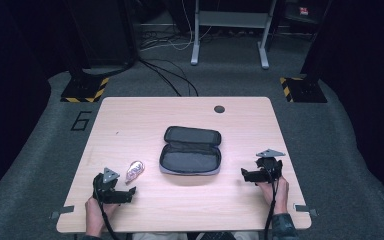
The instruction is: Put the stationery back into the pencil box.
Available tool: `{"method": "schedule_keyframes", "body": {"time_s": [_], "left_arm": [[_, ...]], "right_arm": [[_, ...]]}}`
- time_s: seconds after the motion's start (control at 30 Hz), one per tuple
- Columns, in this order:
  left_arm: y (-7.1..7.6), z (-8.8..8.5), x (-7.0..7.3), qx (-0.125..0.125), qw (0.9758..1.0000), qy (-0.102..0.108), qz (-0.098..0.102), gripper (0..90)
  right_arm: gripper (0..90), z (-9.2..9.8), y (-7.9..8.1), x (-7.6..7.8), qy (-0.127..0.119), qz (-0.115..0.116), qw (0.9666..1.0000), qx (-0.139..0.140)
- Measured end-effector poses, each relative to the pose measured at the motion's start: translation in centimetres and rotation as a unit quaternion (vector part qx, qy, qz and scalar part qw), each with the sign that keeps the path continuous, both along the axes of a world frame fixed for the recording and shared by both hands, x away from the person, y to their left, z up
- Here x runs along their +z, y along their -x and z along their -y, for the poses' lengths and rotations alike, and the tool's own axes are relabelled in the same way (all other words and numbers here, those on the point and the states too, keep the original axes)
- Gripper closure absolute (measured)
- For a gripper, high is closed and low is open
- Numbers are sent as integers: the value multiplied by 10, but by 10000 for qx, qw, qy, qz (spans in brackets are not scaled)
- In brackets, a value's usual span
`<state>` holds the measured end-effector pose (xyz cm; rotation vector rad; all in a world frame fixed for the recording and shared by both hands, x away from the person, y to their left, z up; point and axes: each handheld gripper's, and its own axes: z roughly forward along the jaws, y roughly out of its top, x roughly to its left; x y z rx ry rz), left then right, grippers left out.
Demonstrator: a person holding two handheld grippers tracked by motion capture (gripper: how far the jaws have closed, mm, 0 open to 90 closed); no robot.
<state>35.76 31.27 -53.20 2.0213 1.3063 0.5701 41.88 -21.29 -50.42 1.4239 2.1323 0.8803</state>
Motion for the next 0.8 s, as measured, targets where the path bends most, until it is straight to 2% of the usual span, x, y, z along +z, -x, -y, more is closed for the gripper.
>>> {"method": "schedule_keyframes", "body": {"time_s": [0.07,0.2,0.33,0.43,0.47,0.5,0.63,0.67,0.73,0.77,0.8], "left_arm": [[0,0,0,3,10000,2,1,2],[0,0,0,2,10000,2,0,2],[0,0,0,-2,10000,0,-3,2],[0,0,0,-6,10000,2,0,1],[0,1,-1,10,10000,51,8,0],[-1,0,0,-23,10000,14,9,0],[-2,0,2,-70,9997,213,38,18],[-3,1,3,-80,9997,223,12,19],[-5,4,6,-105,9995,252,150,27],[-6,4,8,-125,9995,254,102,29],[-7,6,10,-121,9994,291,139,30]], "right_arm": [[0,5,5,-6,-2,-58,9999,-113],[0,13,11,-15,80,5,9997,-236],[0,19,13,-22,138,13,9996,-256],[0,23,13,-24,-27,-12,9996,-278],[0,24,13,-24,-50,-3,9997,-250],[0,25,13,-24,-14,-4,9998,-217],[0,24,15,-25,-80,71,9996,-267],[0,24,15,-26,-83,78,9996,-258],[0,24,14,-26,-82,78,9996,-253],[0,24,14,-26,-83,79,9996,-253],[0,24,14,-26,-83,78,9996,-254]]}}
